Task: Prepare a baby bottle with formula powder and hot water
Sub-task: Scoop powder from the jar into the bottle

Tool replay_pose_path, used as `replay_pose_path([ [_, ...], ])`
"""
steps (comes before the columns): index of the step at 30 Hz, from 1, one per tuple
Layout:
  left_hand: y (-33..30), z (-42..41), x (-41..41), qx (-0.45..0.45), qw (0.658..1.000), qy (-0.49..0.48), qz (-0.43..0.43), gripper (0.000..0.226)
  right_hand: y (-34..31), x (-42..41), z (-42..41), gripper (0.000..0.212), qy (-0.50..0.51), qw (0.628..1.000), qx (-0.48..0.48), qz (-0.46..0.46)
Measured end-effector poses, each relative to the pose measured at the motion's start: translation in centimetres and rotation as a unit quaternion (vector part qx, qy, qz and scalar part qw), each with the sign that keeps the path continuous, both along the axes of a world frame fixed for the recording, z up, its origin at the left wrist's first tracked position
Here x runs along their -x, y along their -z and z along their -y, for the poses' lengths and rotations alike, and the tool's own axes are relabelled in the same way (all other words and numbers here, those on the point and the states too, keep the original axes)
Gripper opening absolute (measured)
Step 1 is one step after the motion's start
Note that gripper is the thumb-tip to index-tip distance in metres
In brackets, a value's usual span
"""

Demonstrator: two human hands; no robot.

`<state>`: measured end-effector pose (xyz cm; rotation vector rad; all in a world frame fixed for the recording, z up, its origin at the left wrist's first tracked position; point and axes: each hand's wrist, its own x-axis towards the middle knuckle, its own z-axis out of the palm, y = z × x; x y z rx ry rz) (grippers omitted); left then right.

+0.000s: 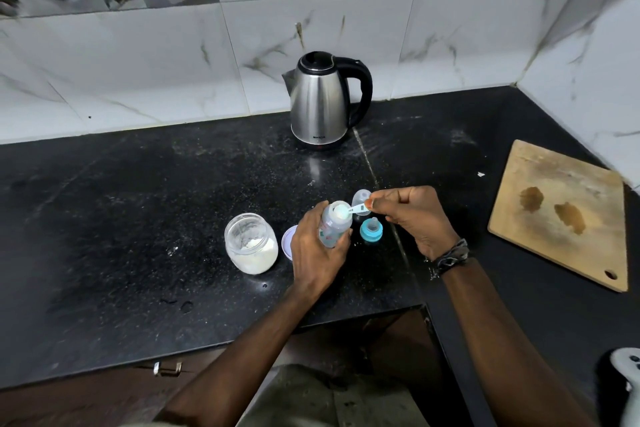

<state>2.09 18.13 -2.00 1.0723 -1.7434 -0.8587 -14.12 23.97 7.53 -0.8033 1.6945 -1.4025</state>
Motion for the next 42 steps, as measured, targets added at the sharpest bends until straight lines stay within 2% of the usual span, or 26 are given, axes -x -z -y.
replay_pose_path([
  [1,0.0,0.0,-0.1,0.004,1.0,0.0,0.0,0.059,0.1,-0.1,0.1,0.018,0.004,1.0,0.0,-0.031],
  [3,0.3,0.1,-0.3,0.009,1.0,0.001,0.004,0.06,0.3,-0.2,0.3,0.013,0.007,0.988,0.004,-0.151],
  [6,0.5,0.2,-0.5,0.017,1.0,0.002,0.016,0.061,0.0,-0.6,0.5,0.013,-0.045,0.936,0.065,-0.344],
  [9,0.6,0.3,-0.2,0.018,0.999,0.012,0.025,0.058,-0.2,-1.8,0.9,0.015,-0.102,0.885,0.07,-0.449],
  [13,0.8,0.2,0.0,0.001,0.999,0.038,0.02,0.061,-0.7,-2.5,1.0,0.017,-0.141,0.908,0.031,-0.394],
  [15,0.9,0.3,0.1,-0.003,0.999,0.048,0.018,0.059,-0.9,-2.4,0.9,0.017,-0.145,0.9,0.023,-0.41],
  [17,0.9,0.4,0.2,-0.007,0.998,0.059,0.017,0.055,-1.3,-2.2,1.0,0.016,-0.153,0.876,0.022,-0.456],
  [21,1.0,0.4,-0.2,-0.013,0.998,0.054,0.004,0.057,-2.0,-2.4,1.3,0.018,-0.171,0.909,0.006,-0.38],
  [24,1.2,-0.1,-0.3,-0.016,0.998,0.06,0.001,0.058,-1.5,-2.3,1.2,0.019,-0.17,0.894,-0.003,-0.415],
  [28,1.1,0.1,0.0,-0.017,0.998,0.066,-0.002,0.059,-1.7,-2.2,1.2,0.017,-0.173,0.897,-0.002,-0.408],
  [31,1.1,0.1,0.2,-0.027,0.996,0.08,-0.006,0.058,-1.6,-2.5,1.4,0.016,-0.172,0.863,-0.005,-0.476],
  [34,1.1,0.1,0.2,-0.025,0.995,0.096,-0.011,0.049,-1.6,-2.8,1.4,0.017,-0.181,0.888,0.005,-0.424],
  [38,1.4,-0.1,0.0,-0.027,0.994,0.101,-0.011,0.046,-1.2,-2.8,1.3,0.017,-0.169,0.862,0.002,-0.479],
  [39,1.7,-0.2,-0.2,-0.029,0.995,0.097,-0.01,0.048,-1.0,-3.0,1.1,0.017,-0.176,0.866,-0.001,-0.468],
  [42,1.8,-0.6,-0.2,-0.032,0.995,0.092,-0.021,0.046,-0.8,-3.2,0.7,0.023,-0.174,0.914,0.0,-0.367],
])
